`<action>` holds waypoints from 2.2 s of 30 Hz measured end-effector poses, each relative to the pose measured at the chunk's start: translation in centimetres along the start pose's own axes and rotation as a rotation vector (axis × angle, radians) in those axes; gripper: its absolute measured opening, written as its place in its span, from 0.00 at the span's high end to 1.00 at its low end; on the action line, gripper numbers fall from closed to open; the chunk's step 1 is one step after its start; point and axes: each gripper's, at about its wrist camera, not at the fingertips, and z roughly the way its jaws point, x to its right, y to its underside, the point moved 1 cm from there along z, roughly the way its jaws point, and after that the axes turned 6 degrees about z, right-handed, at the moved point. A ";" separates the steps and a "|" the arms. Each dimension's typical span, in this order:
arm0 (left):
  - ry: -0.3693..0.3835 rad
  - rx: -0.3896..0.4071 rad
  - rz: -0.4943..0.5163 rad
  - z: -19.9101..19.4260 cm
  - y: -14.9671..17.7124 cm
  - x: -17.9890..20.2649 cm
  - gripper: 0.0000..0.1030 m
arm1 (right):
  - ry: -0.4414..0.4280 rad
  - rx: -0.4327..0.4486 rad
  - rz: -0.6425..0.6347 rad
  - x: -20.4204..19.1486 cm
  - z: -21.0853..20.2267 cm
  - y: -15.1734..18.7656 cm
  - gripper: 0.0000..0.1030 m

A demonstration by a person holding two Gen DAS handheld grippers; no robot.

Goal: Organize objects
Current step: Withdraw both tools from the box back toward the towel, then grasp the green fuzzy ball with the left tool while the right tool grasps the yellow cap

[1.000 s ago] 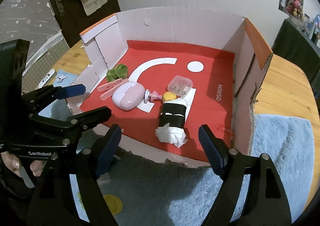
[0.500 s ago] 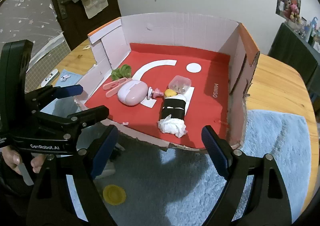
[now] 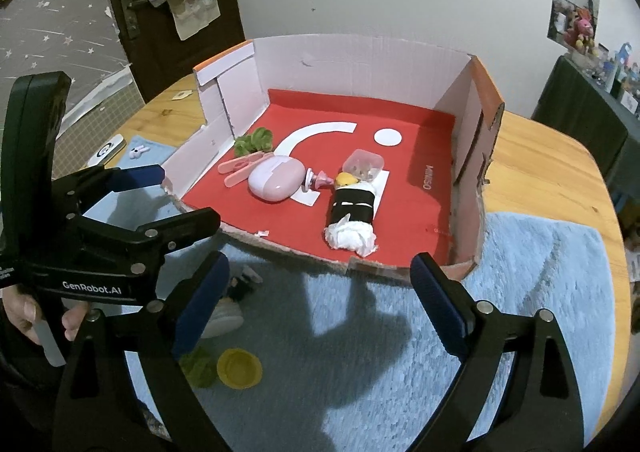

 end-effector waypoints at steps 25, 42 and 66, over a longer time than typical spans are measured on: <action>0.011 -0.011 0.011 -2.0 3.9 1.3 0.02 | 0.015 -0.012 0.005 -0.2 -1.6 4.4 0.10; 0.069 -0.016 0.047 -4.3 7.4 3.5 0.02 | 0.017 -0.021 0.035 0.2 -2.6 6.8 0.10; 0.005 -0.022 0.111 -2.5 9.5 4.5 0.15 | 0.009 -0.047 -0.011 -1.4 -1.0 7.7 0.11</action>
